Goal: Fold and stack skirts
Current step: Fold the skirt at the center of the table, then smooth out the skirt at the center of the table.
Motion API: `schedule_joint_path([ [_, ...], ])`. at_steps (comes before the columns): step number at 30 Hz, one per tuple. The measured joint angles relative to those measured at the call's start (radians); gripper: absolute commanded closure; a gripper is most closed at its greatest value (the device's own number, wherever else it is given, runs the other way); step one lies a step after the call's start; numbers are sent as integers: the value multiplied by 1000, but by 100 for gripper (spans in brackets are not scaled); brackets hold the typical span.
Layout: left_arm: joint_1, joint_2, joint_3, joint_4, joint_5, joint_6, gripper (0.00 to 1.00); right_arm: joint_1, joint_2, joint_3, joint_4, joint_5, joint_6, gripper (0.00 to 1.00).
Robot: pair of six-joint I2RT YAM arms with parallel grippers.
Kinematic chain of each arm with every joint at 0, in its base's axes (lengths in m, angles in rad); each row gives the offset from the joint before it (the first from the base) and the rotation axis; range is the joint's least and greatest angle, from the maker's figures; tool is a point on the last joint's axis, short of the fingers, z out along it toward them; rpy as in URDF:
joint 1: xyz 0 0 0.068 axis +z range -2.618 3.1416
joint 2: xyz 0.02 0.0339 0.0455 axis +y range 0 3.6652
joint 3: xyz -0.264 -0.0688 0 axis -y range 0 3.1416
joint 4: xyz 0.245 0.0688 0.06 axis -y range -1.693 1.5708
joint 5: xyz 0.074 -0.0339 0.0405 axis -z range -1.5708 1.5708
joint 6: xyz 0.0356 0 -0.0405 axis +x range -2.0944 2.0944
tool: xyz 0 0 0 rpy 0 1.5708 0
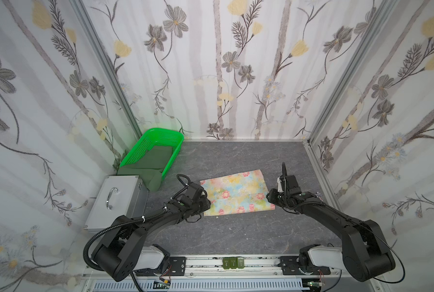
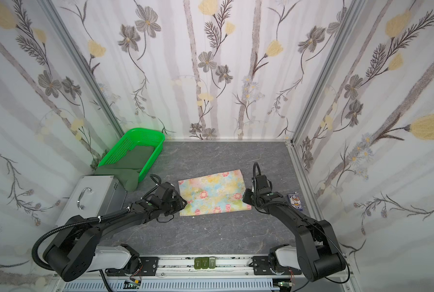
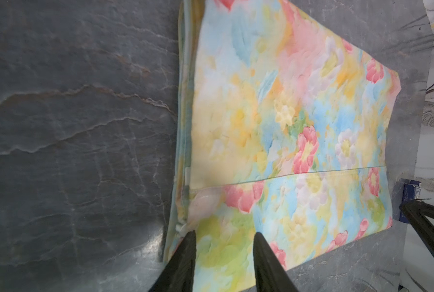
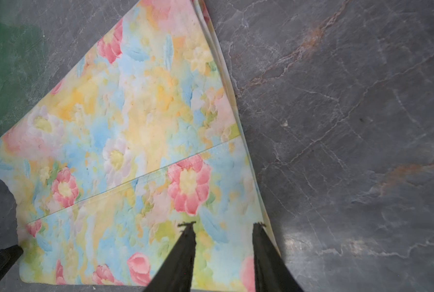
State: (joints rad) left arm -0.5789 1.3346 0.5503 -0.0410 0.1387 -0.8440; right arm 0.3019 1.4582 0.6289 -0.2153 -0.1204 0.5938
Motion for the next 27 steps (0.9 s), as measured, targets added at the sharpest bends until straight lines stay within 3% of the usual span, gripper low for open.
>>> schedule_joint_path([
  [5,-16,-23,-42,4,-2,-5,61,0,0,-31,11,0,0,70],
  [9,-28,-42,-83,5,-3,-23,61,1,0,-63,16,0,3,85],
  [19,-35,-129,-160,5,16,-61,61,14,-33,-131,22,-3,34,87],
  [23,-29,-166,-90,-44,19,-68,60,16,-98,-81,-42,10,37,86],
  [27,3,-144,76,-62,2,-26,58,18,-132,30,-60,31,32,86],
])
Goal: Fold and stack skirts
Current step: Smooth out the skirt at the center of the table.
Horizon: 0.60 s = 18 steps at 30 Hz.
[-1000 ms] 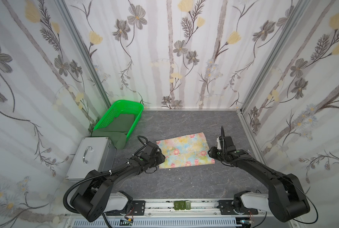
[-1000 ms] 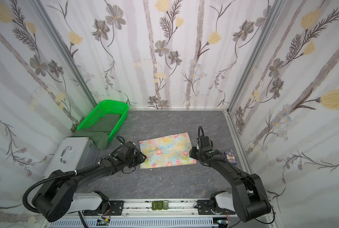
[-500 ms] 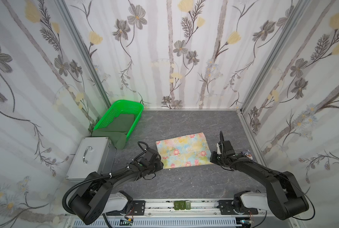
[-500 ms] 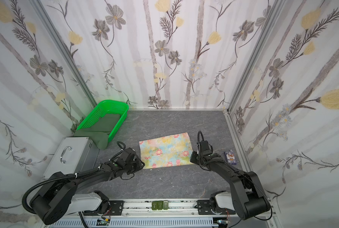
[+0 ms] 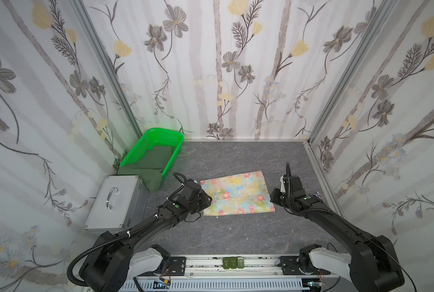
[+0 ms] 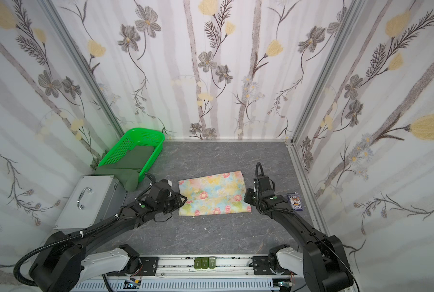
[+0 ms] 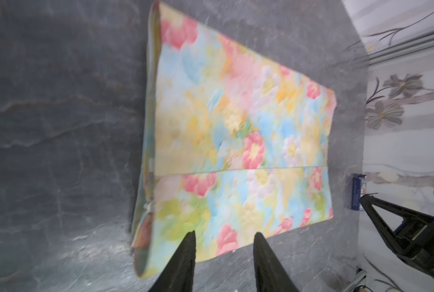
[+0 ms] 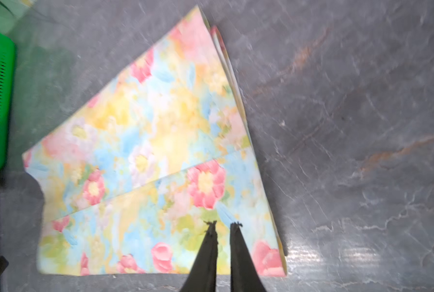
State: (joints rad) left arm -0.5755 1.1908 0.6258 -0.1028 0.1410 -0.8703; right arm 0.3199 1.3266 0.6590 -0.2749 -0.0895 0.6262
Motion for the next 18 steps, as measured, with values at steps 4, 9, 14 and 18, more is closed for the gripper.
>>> schedule_joint_path([
  [4,27,114,123,-2,-17,47,59,2,61,64,25,-2,-21,88],
  [9,46,223,219,-13,-26,98,63,6,162,63,78,-26,-26,90],
  [14,81,350,268,-10,-58,138,68,19,246,48,139,-51,-17,95],
  [18,101,450,307,-5,-68,168,70,37,283,21,177,-60,-16,97],
])
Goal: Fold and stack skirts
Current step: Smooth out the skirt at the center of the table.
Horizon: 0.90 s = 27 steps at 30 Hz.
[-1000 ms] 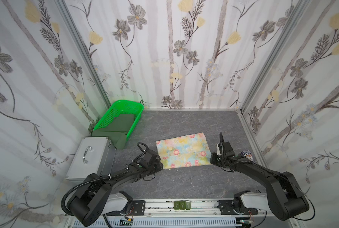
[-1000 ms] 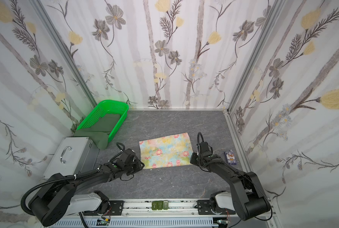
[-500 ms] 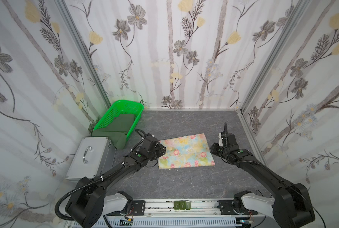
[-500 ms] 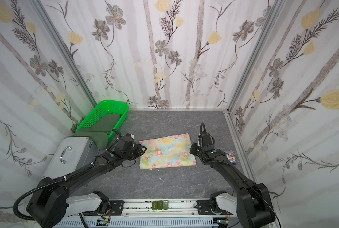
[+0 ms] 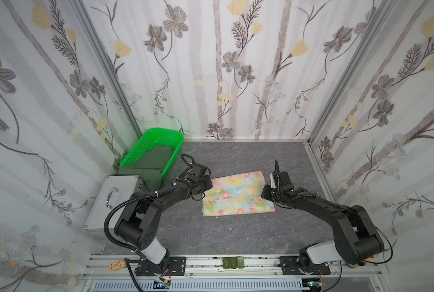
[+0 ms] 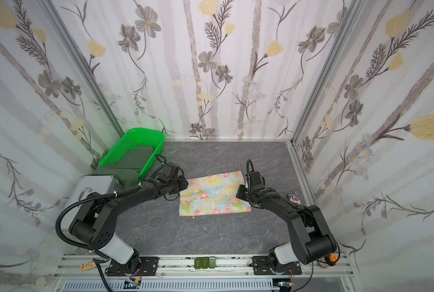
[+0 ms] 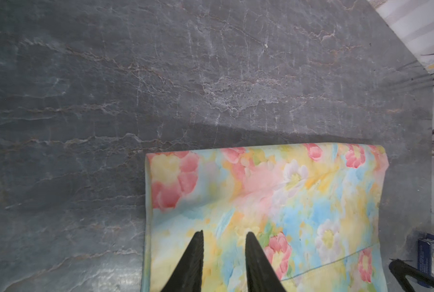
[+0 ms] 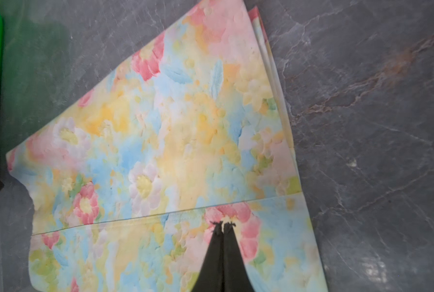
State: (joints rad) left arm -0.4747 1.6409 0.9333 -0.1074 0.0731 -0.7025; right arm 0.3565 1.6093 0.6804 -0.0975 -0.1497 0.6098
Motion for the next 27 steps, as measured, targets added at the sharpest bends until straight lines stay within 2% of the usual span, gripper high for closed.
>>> schedule_joint_path([
  [13,25,146,66,98,-2,44,74,9,-5,-91,4,42,36,100],
  [27,28,195,38,192,2,56,75,29,-39,-131,30,63,63,100],
])
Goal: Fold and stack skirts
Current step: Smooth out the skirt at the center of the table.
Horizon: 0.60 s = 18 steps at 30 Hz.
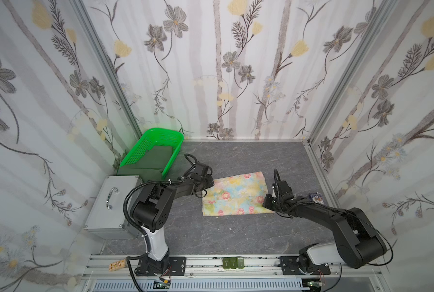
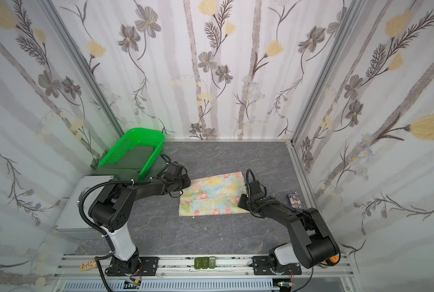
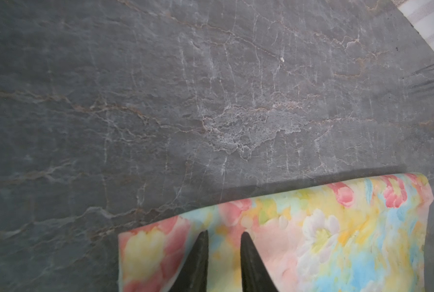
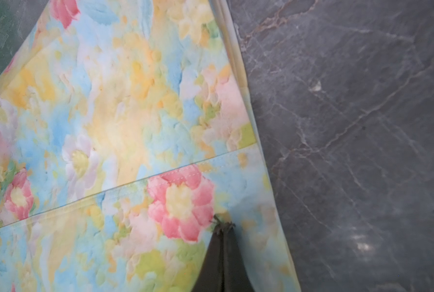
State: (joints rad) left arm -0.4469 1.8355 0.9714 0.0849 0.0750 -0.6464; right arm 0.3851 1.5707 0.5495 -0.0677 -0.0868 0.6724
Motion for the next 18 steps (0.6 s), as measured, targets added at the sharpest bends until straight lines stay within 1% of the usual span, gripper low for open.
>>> schedule_joint_path([
  [2,1,-3,-6,14,0,0,75,2,-6,0,-11,3,0,100],
  [4,3,-29,-18,15,0,0,70,3,-15,0,-26,7,1,100],
  [5,5,-51,-24,16,0,0,66,4,-22,0,-36,7,0,100],
  [6,8,-82,-32,15,4,1,59,4,-31,5,-51,7,0,100],
  [7,11,-110,-40,20,8,1,50,3,-39,12,-65,8,0,100],
  [8,18,-154,-56,30,16,5,42,3,-50,24,-80,8,0,100],
  [9,24,-183,-69,32,28,3,39,2,-61,39,-92,8,-1,99],
  [12,48,-287,-133,34,56,-1,36,-8,-79,88,-106,8,-21,99],
  [14,60,-326,-166,13,79,-1,29,-15,-79,109,-109,7,-28,98],
  [18,82,-383,-257,-35,126,3,25,-27,-58,153,-115,-9,-51,98],
])
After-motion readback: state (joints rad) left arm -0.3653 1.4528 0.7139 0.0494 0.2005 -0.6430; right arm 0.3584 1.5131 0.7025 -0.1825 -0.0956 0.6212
